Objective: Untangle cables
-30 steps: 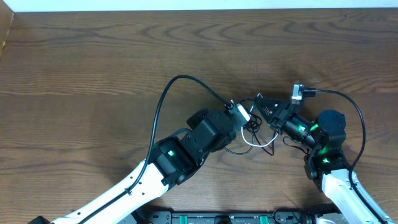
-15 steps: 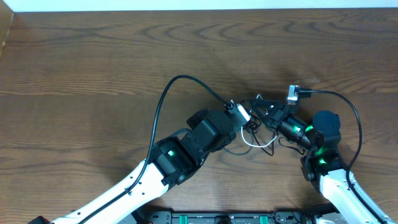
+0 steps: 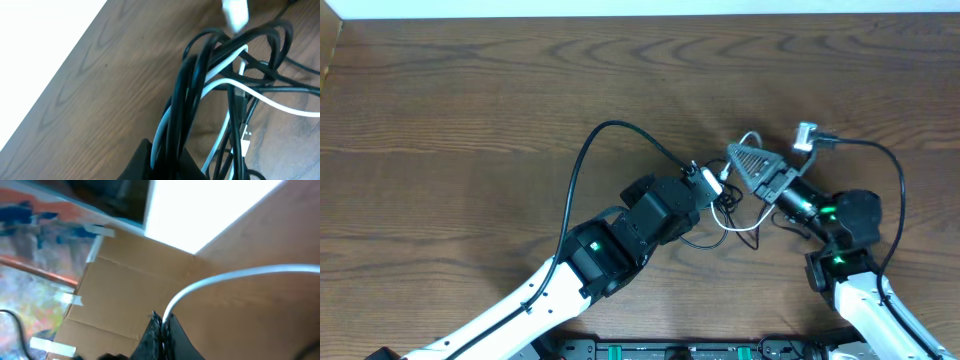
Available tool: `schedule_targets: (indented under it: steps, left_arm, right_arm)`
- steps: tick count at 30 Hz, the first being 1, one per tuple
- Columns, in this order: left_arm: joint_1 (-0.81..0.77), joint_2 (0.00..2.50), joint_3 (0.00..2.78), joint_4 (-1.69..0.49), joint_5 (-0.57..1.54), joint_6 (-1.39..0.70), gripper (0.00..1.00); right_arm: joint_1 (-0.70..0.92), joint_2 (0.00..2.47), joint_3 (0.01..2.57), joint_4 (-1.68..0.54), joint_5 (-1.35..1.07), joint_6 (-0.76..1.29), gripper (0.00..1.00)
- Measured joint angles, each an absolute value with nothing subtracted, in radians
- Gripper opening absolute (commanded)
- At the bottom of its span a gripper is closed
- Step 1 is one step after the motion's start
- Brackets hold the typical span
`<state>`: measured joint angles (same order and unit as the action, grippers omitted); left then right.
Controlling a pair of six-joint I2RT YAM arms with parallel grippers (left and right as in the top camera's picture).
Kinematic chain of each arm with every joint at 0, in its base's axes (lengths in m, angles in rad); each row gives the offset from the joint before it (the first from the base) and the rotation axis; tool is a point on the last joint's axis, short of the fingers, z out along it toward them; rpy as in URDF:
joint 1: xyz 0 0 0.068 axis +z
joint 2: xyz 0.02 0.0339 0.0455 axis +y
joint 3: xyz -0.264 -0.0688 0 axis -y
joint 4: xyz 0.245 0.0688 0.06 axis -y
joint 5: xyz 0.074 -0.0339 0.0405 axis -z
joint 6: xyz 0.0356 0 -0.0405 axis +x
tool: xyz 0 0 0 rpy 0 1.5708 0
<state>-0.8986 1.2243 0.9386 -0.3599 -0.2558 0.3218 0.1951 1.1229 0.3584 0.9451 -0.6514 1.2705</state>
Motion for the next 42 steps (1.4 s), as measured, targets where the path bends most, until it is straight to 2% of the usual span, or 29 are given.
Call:
schedule_targets:
  steps: [5, 10, 15, 18, 20, 24, 26, 29, 30, 34, 42]
  left_arm:
    - [-0.899, 1.224, 0.939, -0.361, -0.253, 0.322, 0.08]
    - [-0.899, 1.224, 0.939, -0.356, -0.252, 0.309, 0.08]
    - [-0.899, 1.224, 0.939, -0.308, -0.254, 0.234, 0.08]
    - [-0.899, 1.224, 0.939, -0.278, -0.276, 0.163, 0.08]
    - [-0.899, 1.224, 0.939, -0.265, -0.302, 0.089, 0.08]
    - [-0.899, 1.224, 0.939, -0.268, -0.332, -0.07, 0.08]
    - [-0.899, 1.224, 0.939, -0.276, -0.342, -0.117, 0.08]
    - [-0.899, 1.224, 0.939, -0.301, -0.346, -0.164, 0.08]
    - [-0.899, 1.224, 0.939, -0.309, -0.347, -0.183, 0.08]
    - [-0.899, 1.225, 0.939, -0.317, -0.347, -0.271, 0.08]
    - [-0.899, 1.225, 0.939, -0.311, -0.35, -0.451, 0.08]
  right_arm:
    - [0.147, 1.121, 0.36, 0.928, -0.643, 1.196, 0.01]
    - [0.127, 1.121, 0.36, 0.662, -0.601, 1.064, 0.01]
    - [0.122, 1.122, 0.36, 0.588, -0.59, 1.01, 0.11]
    - [0.121, 1.122, 0.36, 0.572, -0.588, 0.986, 0.3]
    - [0.118, 1.122, 0.36, 0.539, -0.585, 0.976, 0.48]
    - [0.099, 1.122, 0.36, 0.461, -0.578, 0.954, 0.65]
    - [0.083, 1.122, 0.36, 0.471, -0.581, 0.938, 0.71]
    - [0.029, 1.122, 0.359, 0.557, -0.622, 0.929, 0.96]
    - [0.011, 1.122, 0.359, 0.595, -0.646, 0.927, 0.99]
    - [-0.059, 1.119, 0.36, 0.755, -0.797, 0.958, 0.99]
    - [-0.048, 1.118, 0.36, 0.683, -1.061, 1.011, 0.99]
